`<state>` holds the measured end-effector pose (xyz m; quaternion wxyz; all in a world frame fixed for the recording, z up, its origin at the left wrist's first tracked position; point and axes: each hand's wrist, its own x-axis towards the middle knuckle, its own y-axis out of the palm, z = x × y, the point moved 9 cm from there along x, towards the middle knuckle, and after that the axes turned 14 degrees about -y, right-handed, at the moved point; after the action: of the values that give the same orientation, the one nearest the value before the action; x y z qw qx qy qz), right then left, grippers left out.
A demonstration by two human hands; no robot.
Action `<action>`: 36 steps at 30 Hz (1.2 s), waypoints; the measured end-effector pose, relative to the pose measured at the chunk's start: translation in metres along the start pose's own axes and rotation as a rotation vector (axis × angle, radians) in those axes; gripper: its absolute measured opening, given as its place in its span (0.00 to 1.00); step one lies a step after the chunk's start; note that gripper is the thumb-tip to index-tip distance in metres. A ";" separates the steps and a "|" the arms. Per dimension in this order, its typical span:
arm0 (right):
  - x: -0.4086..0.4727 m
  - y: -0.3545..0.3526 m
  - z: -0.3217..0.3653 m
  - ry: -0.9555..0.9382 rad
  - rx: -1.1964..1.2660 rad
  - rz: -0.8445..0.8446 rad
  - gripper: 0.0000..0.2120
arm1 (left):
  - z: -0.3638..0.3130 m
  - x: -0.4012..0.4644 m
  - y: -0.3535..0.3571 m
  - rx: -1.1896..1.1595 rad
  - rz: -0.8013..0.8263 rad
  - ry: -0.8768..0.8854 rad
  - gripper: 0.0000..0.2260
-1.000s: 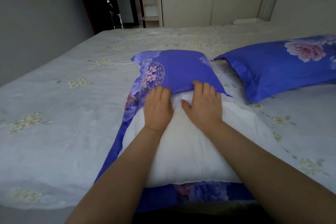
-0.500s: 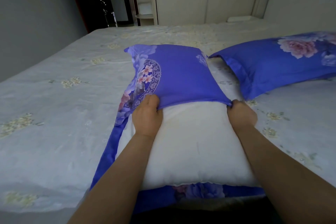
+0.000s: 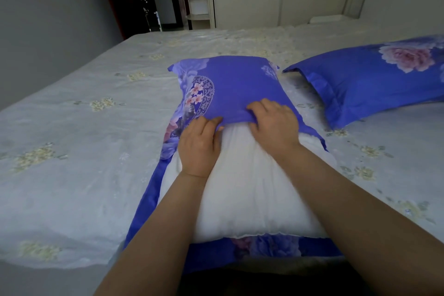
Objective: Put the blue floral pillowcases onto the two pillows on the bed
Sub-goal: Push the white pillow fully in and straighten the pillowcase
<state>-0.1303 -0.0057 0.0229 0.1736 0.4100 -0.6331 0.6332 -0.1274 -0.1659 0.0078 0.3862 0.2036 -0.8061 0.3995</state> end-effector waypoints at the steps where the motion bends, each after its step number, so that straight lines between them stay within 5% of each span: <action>1: -0.004 -0.001 -0.015 0.073 0.016 -0.003 0.14 | 0.004 -0.002 -0.003 -0.002 -0.020 -0.001 0.11; 8: -0.133 0.011 -0.131 0.849 0.061 0.204 0.15 | 0.035 -0.022 -0.008 0.021 -0.069 -0.055 0.10; 13: -0.161 0.027 -0.135 0.931 0.229 0.351 0.12 | 0.078 -0.019 0.000 0.019 0.087 -0.457 0.13; 16: -0.145 0.016 -0.137 0.944 0.307 0.257 0.11 | 0.103 -0.025 0.008 -0.034 0.223 -0.681 0.23; 21: -0.106 -0.029 -0.140 0.826 0.108 0.077 0.13 | 0.126 -0.039 0.005 0.135 0.352 -0.704 0.15; 26: -0.107 -0.004 -0.132 0.747 0.056 0.574 0.18 | 0.158 -0.057 -0.001 0.246 0.521 -0.848 0.18; 30: -0.037 -0.033 -0.027 0.240 0.264 0.243 0.20 | 0.174 -0.072 -0.005 0.262 0.691 -1.019 0.26; 33: -0.038 -0.015 0.107 -0.182 0.385 0.547 0.37 | 0.174 -0.080 -0.009 0.189 0.793 -1.031 0.23; 36: -0.076 0.019 0.176 -0.426 0.159 0.781 0.53 | 0.169 -0.084 -0.022 0.147 0.793 -0.972 0.16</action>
<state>-0.0455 -0.1513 -0.0699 -0.2446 0.2739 -0.7113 0.5993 -0.1389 -0.3126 -0.1115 -0.2166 0.0736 -0.8741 0.4285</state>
